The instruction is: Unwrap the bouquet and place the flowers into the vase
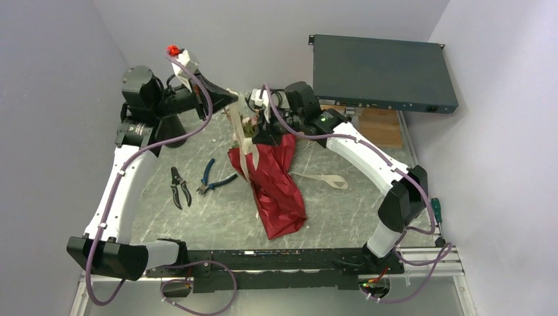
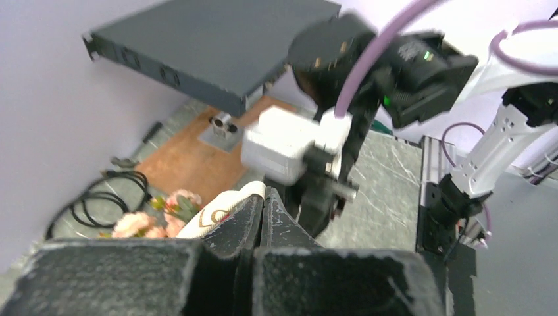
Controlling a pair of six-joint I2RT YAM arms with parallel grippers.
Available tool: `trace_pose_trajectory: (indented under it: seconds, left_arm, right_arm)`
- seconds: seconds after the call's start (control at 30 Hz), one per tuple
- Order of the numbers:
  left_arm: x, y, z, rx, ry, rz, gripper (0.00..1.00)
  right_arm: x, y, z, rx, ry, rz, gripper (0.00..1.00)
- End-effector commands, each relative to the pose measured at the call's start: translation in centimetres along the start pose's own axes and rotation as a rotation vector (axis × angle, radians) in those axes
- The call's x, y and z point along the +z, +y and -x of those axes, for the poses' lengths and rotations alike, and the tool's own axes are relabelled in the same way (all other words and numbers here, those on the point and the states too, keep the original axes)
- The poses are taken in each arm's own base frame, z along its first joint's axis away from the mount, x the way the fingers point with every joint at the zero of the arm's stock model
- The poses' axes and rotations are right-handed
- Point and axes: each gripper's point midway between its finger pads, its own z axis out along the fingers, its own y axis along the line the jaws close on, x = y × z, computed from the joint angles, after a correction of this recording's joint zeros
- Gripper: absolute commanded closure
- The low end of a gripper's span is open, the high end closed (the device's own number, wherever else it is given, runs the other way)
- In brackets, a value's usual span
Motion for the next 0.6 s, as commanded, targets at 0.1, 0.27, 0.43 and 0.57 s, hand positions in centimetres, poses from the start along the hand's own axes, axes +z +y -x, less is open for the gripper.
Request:
trace_pose_trajectory:
  seconds: [0.1, 0.27, 0.43, 0.57]
  left_arm:
    - [-0.9, 0.5, 6.4, 0.061, -0.136, 0.08, 1.0]
    - [-1.2, 0.8, 8.4, 0.055, -0.186, 0.089, 1.0]
    - [-1.3, 0.9, 9.6, 0.061, -0.204, 0.098, 1.0]
    - [-1.7, 1.1, 10.8, 0.063, -0.227, 0.119, 1.0]
  right_arm:
    - [2.3, 1.5, -0.4, -0.058, -0.032, 0.085, 0.64]
    - [3.9, 2.2, -1.5, -0.045, -0.037, 0.121, 0.45]
    - [5.6, 2.2, -2.7, -0.045, -0.021, 0.135, 0.43]
    - [6.7, 1.5, -4.0, -0.04, -0.012, 0.115, 0.45]
